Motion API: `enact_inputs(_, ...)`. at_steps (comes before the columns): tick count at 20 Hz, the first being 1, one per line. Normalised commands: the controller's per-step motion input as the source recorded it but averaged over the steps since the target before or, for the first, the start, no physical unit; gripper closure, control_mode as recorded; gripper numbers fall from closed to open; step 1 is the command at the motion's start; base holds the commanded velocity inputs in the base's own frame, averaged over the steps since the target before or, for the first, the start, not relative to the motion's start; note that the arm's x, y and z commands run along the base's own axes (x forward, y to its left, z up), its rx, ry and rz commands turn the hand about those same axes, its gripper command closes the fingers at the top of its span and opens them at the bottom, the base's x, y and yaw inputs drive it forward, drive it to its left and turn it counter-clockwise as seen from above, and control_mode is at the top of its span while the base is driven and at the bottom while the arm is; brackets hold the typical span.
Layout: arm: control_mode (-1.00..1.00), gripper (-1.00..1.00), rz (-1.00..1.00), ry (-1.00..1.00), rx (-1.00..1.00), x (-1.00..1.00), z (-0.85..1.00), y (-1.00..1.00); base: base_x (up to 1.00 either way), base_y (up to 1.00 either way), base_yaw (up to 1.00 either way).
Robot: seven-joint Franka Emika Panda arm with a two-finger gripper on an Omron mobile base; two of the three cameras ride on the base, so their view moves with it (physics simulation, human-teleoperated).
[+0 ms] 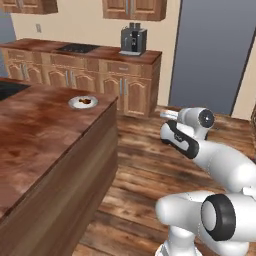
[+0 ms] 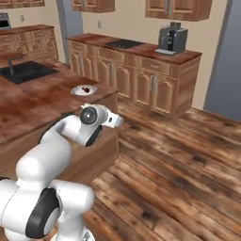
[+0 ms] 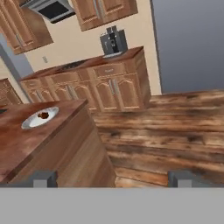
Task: Pick up the knife from the drawer and place it on the cutting board. Then place the meat from the plate to the cutting board.
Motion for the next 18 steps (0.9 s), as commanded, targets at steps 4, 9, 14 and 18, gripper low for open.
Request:
enact_inputs(4, 1.00, -1.00, 0.00, 0.00, 0.00, 0.00, 0.00, 0.00, 0.75, -0.32, 0.49)
enact_inputs(9, 1.00, -1.00, 0.00, 0.00, 0.00, 0.00, 0.00, 0.00, 0.89, -0.71, 0.33)
enact_inputs(14, 1.00, -1.00, 0.00, 0.00, 0.00, 0.00, 0.00, 0.00, 0.99, -0.29, 0.40)
enact_inputs(18, 1.00, -1.00, 0.00, 0.00, 0.00, 0.00, 0.00, 0.00, 0.82, -0.24, 0.51)
